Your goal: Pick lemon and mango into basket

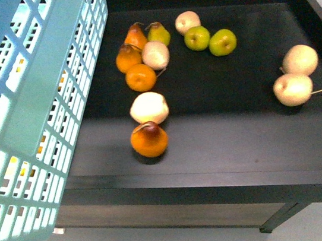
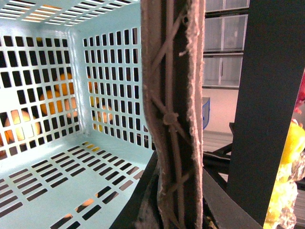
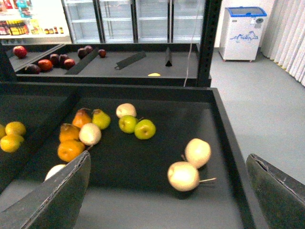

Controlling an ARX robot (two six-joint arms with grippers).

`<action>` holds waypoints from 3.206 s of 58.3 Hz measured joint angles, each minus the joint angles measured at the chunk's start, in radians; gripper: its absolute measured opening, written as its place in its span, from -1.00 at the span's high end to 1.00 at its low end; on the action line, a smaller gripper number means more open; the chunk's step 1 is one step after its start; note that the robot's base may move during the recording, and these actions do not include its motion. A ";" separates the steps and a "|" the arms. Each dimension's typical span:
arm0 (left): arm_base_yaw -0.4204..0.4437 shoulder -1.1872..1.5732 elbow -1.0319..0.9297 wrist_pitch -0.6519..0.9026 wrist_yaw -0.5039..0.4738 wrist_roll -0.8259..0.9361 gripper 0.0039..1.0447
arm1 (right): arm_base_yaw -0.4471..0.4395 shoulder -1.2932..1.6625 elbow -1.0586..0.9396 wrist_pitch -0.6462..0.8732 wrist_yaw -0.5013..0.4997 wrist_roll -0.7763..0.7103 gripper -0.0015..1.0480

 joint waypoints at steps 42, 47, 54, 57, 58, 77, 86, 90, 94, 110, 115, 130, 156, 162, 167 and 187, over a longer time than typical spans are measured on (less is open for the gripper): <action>0.000 -0.001 0.000 0.000 0.001 0.002 0.85 | 0.000 -0.001 0.000 0.000 -0.002 0.000 -0.83; 0.000 -0.001 0.000 0.000 0.000 0.002 0.85 | 0.000 -0.001 0.000 0.000 0.002 0.000 -0.83; 0.000 -0.001 0.000 0.000 0.001 0.002 0.85 | 0.000 -0.001 0.000 0.000 -0.001 0.000 -0.83; 0.000 -0.001 0.000 0.000 0.000 0.002 0.85 | 0.000 0.000 0.000 0.000 -0.002 0.000 -0.83; 0.000 -0.001 0.000 0.000 0.000 0.002 0.85 | 0.000 0.000 0.000 0.000 0.000 0.000 -0.83; 0.000 -0.002 0.000 0.000 0.003 0.002 0.85 | 0.000 0.000 0.000 0.000 -0.001 0.000 -0.83; 0.000 -0.002 0.000 0.000 0.002 0.002 0.85 | 0.000 -0.001 0.000 0.000 0.000 0.000 -0.83; 0.000 -0.002 0.000 0.000 0.003 0.001 0.85 | 0.000 0.000 0.000 0.000 -0.001 0.000 -0.83; 0.000 -0.002 0.000 0.000 0.002 0.002 0.85 | 0.000 0.000 0.000 0.000 -0.001 0.000 -0.83; 0.000 -0.002 0.000 0.000 0.002 0.002 0.85 | 0.000 -0.001 0.000 0.000 -0.001 0.000 -0.83; 0.001 -0.002 0.000 0.000 0.001 0.002 0.85 | 0.000 0.000 0.000 0.000 0.000 0.000 -0.83; 0.006 0.001 0.000 0.000 -0.008 0.003 0.85 | -0.001 -0.001 0.000 0.000 -0.010 0.000 -0.83; -0.086 0.396 0.323 -0.227 0.065 0.561 0.86 | -0.001 -0.001 0.000 0.000 -0.004 0.000 -0.83; -0.127 0.509 0.432 -0.203 0.116 0.573 0.86 | -0.001 -0.001 0.000 0.000 -0.004 0.000 -0.83; -0.168 0.590 0.516 -0.190 0.174 0.568 0.86 | -0.001 -0.001 0.000 0.000 -0.004 0.000 -0.83; -0.370 0.772 0.705 -0.226 0.273 0.566 0.86 | -0.001 -0.001 0.000 0.000 -0.004 0.000 -0.83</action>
